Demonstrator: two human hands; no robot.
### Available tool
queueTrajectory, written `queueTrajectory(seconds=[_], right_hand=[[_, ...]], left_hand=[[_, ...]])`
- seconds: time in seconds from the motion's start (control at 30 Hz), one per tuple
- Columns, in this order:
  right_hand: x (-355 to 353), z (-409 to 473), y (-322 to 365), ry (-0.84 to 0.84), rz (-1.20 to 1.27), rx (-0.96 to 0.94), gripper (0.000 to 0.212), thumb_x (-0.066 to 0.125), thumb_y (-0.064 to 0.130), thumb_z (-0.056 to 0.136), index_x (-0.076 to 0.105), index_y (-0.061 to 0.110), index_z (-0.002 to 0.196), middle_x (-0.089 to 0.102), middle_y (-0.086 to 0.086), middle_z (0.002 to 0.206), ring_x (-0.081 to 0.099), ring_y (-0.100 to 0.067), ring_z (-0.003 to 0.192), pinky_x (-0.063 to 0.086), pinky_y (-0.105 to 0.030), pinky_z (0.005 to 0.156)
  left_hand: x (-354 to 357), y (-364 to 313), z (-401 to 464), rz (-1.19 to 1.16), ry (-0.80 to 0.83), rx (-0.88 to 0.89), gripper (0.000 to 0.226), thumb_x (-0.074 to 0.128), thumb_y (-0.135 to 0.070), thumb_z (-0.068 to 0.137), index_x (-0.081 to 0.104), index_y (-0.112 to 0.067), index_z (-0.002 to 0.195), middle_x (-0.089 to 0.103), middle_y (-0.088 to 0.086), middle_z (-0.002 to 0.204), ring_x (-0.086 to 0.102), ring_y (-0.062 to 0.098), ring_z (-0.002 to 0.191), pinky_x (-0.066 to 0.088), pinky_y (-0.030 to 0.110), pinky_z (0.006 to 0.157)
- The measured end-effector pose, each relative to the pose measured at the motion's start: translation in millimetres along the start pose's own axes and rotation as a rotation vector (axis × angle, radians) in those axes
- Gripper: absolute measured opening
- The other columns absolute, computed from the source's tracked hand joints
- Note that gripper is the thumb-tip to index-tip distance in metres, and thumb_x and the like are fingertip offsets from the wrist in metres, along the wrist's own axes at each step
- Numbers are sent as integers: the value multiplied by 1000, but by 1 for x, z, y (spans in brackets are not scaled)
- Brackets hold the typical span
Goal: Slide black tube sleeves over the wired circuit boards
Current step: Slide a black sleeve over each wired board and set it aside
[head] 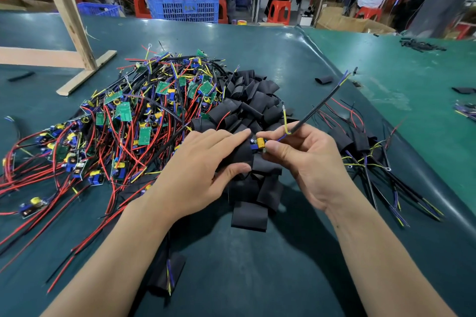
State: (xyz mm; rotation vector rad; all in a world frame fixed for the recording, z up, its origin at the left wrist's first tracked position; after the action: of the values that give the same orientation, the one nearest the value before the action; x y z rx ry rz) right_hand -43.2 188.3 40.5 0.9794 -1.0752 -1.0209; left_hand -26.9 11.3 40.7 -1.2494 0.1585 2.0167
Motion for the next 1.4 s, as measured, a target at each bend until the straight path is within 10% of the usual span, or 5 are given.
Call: queueTrajectory(seconds=[0.8, 1.4], right_hand=[[3, -1, 0, 19, -271, -34, 32, 79, -10, 71, 70, 22, 71, 72, 4, 72, 68, -8, 70, 52, -18, 67], [8, -2, -5, -39, 41, 66, 24, 76, 9, 65, 64, 8, 85, 73, -12, 74, 72, -20, 65, 56, -25, 59]], left_hand=[[10, 12, -1, -319, -42, -123, 46, 66, -35, 87, 62, -20, 130, 64, -10, 113, 60, 15, 108, 48, 46, 93], [5, 3, 2, -206, -98, -19, 47, 66, -30, 87, 62, -8, 129, 67, -3, 115, 61, 24, 99, 50, 46, 88]])
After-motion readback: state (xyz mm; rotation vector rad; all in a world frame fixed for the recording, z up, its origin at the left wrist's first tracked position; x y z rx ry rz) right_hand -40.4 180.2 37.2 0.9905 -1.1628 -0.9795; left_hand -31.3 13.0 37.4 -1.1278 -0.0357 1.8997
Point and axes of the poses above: each hand's wrist, its own z-axis towards the middle knuckle, its own x-axis out of the palm, y = z × x, the point moved 4 cm from there along z, towards the middle knuckle
